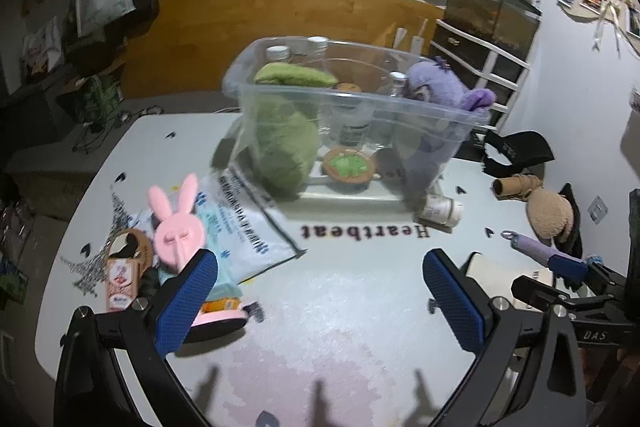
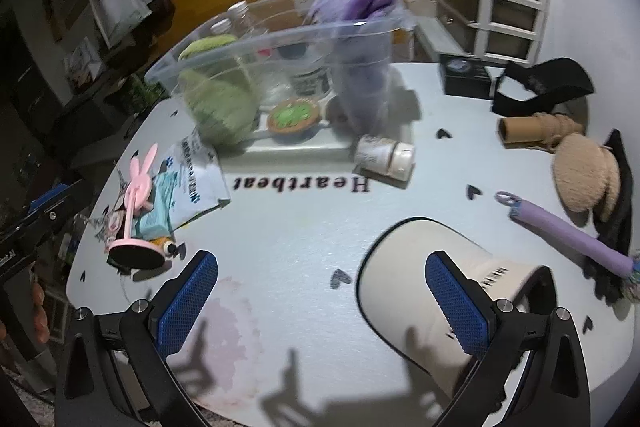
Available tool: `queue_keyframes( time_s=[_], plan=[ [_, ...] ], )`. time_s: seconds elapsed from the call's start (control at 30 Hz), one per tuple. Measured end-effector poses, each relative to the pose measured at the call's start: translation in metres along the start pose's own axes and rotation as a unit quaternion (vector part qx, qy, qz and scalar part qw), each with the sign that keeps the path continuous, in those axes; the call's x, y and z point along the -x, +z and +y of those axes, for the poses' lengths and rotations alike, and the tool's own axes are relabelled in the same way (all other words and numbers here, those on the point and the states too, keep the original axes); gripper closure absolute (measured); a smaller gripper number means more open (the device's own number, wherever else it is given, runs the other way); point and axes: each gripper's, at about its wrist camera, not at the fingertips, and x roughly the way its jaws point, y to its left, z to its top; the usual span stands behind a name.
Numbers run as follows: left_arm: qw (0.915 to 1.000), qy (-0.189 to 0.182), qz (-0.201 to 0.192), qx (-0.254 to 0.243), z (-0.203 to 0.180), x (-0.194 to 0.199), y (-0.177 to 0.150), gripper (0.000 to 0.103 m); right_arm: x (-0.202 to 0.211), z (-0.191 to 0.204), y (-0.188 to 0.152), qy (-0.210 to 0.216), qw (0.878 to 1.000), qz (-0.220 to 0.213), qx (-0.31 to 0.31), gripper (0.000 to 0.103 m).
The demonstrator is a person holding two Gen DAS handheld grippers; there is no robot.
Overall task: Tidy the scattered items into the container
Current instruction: 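Move the right tool toward the pink bunny stand and close on its stem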
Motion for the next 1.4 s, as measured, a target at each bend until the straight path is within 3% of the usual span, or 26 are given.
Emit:
queue_keyframes(
  time_s=[0.1, 0.33, 0.57, 0.87, 1.03, 1.1, 1.17, 1.4],
  plan=[
    [0.9997, 0.017, 0.003, 0.016, 0.019, -0.001, -0.005, 0.000, -0.015, 0.014, 0.004, 0.014, 1.000, 0.012, 0.015, 0.010],
    [0.9969, 0.043, 0.011, 0.065, 0.077, 0.000, -0.013, 0.000, -0.046, 0.061, 0.018, 0.051, 0.997, 0.033, 0.056, 0.016],
    [0.9936, 0.068, 0.014, 0.089, 0.129, 0.004, -0.013, 0.000, -0.083, 0.127, 0.031, 0.106, 0.989, 0.058, 0.084, 0.031],
    [0.9901, 0.093, 0.010, 0.105, 0.200, 0.014, -0.009, 0.000, -0.149, 0.214, 0.033, 0.171, 0.972, 0.127, 0.103, 0.045],
    [0.9891, 0.099, 0.008, 0.108, 0.228, 0.017, -0.006, 0.000, -0.183, 0.253, 0.020, 0.164, 0.965, 0.169, 0.116, 0.058],
    [0.9894, 0.098, 0.009, 0.106, 0.236, 0.017, -0.005, 0.000, -0.193, 0.261, 0.015, 0.152, 0.965, 0.177, 0.118, 0.067],
    [0.9903, 0.093, 0.011, 0.103, 0.242, 0.016, -0.004, 0.000, -0.198, 0.262, 0.012, 0.154, 0.965, 0.181, 0.108, 0.090],
    [0.9948, 0.059, 0.014, 0.081, 0.237, 0.007, 0.003, 0.000, -0.190, 0.238, 0.017, 0.159, 0.971, 0.173, 0.043, 0.090]
  ],
)
